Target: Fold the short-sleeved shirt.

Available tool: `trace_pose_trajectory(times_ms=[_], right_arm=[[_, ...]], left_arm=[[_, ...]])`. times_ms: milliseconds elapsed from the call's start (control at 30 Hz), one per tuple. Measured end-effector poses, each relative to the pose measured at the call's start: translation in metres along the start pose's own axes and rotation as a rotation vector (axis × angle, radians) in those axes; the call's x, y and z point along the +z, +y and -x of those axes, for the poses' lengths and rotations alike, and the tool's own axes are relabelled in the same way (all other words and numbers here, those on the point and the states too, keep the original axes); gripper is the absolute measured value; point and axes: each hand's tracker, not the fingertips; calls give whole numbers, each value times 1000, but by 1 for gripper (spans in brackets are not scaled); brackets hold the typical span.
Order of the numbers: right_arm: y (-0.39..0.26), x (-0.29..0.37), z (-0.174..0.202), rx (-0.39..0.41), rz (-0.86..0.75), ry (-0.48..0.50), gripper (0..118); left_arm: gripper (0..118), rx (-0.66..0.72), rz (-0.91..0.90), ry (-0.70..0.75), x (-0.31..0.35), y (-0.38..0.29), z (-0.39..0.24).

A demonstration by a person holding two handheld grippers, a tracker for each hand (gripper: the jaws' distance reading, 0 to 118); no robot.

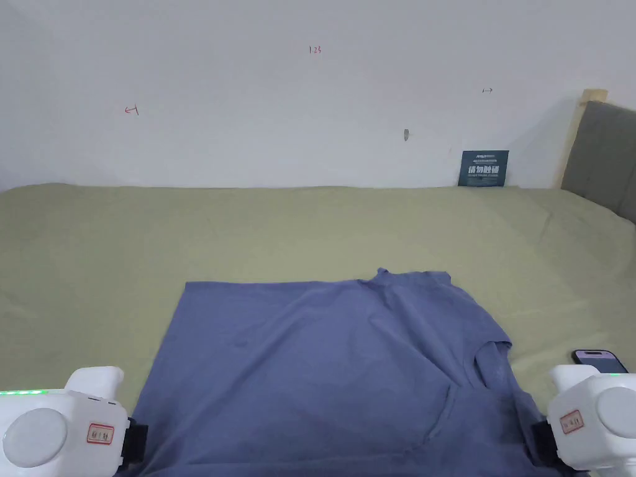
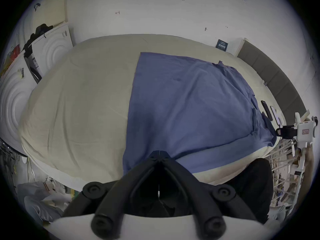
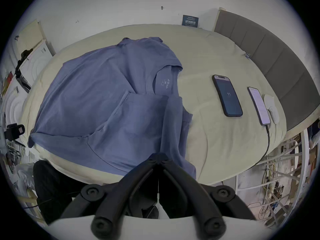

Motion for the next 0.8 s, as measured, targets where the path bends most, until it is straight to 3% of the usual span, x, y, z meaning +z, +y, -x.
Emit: trace_pose_trajectory(times_ms=[100,133,200,233,367,533,567,600,633,667,767,800], right_arm=[[0,-2,-1,0,10,15,0],[0,-2,-2,0,10,17,0],[-2,-2,-4,2,9,19,0],[-2,-1,-5,2,10,21,0],[-4,-2,-11,-6,15,27,0],[-5,-6,-15,-14,19,27,0],[-6,-7,-15,-14,18,27,0],[-8,-7,-15,-11,18,23,0],[-10,-7,-15,-5,18,16,0],[-11,-7,-15,4,16,9,0],[-19,-7,-23,-5,-10,16,7],[-21,-7,-29,-40,-33,34,34]], left_arm=[[5,-3,22,4,4,2,5],[26,-1,20,6,3,0,11],[105,-4,30,9,9,2,12],[116,-8,50,9,4,-2,18],[115,-27,89,3,-1,-22,25],[112,59,141,39,-19,-42,44],[103,100,122,27,-17,-37,37],[68,141,88,5,-15,-38,42],[24,178,68,-15,-15,-40,48],[3,216,57,-45,-15,-43,54],[3,215,58,-70,-7,-42,40],[3,181,51,-48,-4,-44,38]])
